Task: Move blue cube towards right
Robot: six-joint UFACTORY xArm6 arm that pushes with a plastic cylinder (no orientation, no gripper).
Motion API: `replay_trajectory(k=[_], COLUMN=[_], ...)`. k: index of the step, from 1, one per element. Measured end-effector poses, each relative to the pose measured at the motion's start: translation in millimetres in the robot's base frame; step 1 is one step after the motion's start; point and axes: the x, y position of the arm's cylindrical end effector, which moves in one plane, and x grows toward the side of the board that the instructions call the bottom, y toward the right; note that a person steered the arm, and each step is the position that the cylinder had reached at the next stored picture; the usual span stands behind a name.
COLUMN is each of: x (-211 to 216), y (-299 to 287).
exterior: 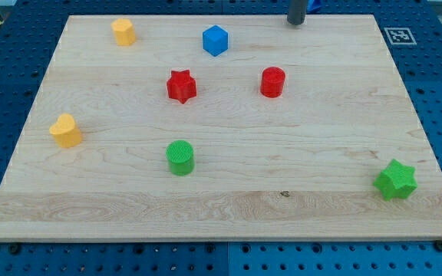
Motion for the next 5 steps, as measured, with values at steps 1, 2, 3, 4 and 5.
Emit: replay_trajectory(k=[1,2,3,4,5], x=[-1,0,0,6,14], y=[-12,-46,-79,-112,-152])
